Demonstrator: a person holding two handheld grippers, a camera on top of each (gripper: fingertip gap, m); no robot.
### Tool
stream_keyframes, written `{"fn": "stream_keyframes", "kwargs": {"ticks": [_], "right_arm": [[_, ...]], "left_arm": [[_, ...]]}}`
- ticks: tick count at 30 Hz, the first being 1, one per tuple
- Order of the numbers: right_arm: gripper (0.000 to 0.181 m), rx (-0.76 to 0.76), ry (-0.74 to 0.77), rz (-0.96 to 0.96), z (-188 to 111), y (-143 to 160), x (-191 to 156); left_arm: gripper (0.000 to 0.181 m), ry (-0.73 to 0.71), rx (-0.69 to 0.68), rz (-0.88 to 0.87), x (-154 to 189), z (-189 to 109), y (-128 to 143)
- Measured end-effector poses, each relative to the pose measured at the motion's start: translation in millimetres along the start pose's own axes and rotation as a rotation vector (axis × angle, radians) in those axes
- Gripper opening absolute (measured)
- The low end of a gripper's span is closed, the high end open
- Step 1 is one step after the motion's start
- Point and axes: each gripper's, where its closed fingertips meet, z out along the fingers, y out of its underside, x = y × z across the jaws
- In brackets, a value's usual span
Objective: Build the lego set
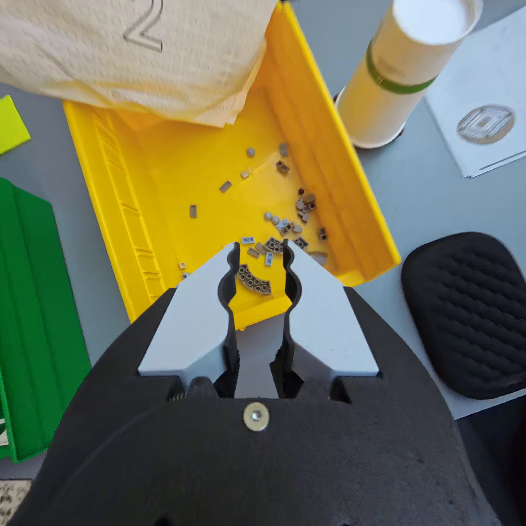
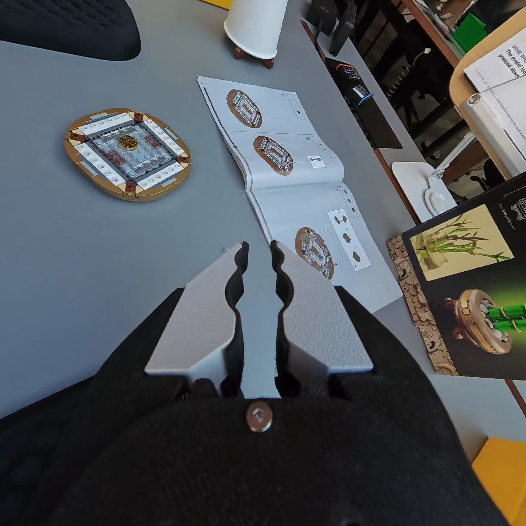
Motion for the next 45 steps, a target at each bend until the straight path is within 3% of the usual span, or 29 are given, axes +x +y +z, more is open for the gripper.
{"fn": "stream_keyframes", "kwargs": {"ticks": [1, 4, 12, 22, 33, 36, 38, 40, 42, 43, 45], "right_arm": [[0.016, -0.002, 0.002, 0.001, -0.8, 0.3, -1.6], [0.016, 0.004, 0.007, 0.003, -6.1, -1.9, -4.4], [0.016, 0.004, 0.053, 0.029, -27.6, 0.3, -0.3], [0.016, -0.011, 0.062, 0.041, -33.2, 6.8, -5.6], [0.015, -0.010, 0.054, 0.044, -29.3, 5.0, -7.6], [0.015, -0.005, 0.066, 0.032, -31.3, -0.4, -9.1], [0.015, 0.010, 0.083, 0.010, -33.3, -9.8, -11.1], [0.015, 0.058, 0.110, -0.019, -34.0, -30.1, -12.3], [0.015, 0.165, 0.136, -0.049, -31.9, -67.1, -15.1], [0.015, 0.233, 0.138, -0.072, -30.1, -90.7, -19.3], [0.015, 0.379, 0.127, -0.141, -27.5, -142.6, -33.1]], "left_arm": [[0.027, -0.004, -0.080, 0.004, -7.4, 13.0, 9.6], [0.023, -0.018, -0.251, 0.031, -24.3, 46.8, 34.2], [0.017, 0.038, -0.354, -0.004, -34.7, 92.6, 50.8], [0.013, 0.032, -0.420, -0.012, -44.0, 102.2, 62.1], [0.005, 0.006, -0.387, -0.005, -48.7, 102.5, 63.4], [0.006, -0.029, -0.252, 0.009, -42.5, 86.6, 42.4], [0.006, 0.056, -0.033, -0.033, -12.6, 62.1, 4.6], [0.006, 0.340, 0.292, -0.091, 54.4, 17.1, -48.9], [0.005, 0.728, 0.612, -0.125, 131.7, -49.0, -89.8], [0.005, 0.888, 0.705, -0.126, 164.4, -76.0, -98.0], [0.005, 1.124, 0.758, -0.095, 222.3, -105.7, -99.4]]}}
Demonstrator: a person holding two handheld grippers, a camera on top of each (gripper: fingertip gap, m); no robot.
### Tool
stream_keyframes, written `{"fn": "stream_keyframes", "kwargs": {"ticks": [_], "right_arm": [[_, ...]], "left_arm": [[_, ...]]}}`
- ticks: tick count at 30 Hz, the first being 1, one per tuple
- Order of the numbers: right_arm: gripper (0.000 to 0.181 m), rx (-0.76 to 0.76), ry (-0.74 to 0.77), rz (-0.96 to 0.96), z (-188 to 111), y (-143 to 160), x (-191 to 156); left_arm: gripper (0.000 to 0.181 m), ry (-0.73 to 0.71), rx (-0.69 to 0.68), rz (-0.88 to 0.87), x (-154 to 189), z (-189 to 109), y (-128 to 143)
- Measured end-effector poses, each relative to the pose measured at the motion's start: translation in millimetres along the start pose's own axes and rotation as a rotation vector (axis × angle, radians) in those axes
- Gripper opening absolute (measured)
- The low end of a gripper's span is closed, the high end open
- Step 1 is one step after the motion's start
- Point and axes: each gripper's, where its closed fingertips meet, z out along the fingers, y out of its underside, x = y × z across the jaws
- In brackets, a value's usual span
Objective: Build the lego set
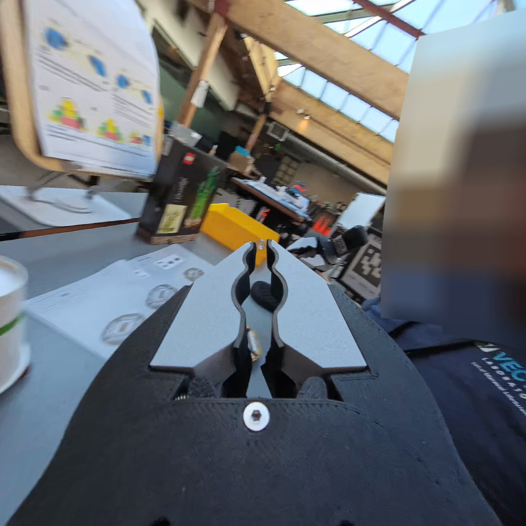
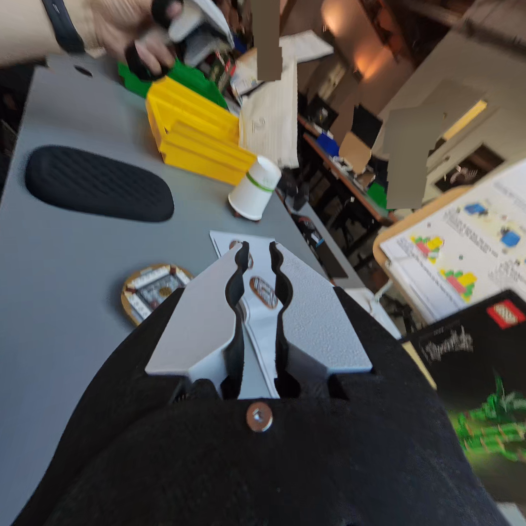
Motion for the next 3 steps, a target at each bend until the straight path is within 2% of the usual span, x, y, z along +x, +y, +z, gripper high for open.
{"fn": "stream_keyframes", "kwargs": {"ticks": [3], "right_arm": [[0.011, 0.219, -0.063, -0.094, 23.4, -72.3, -21.3]], "left_arm": [[0.005, 0.261, 0.029, -0.082, 49.7, 45.2, 19.0]]}}
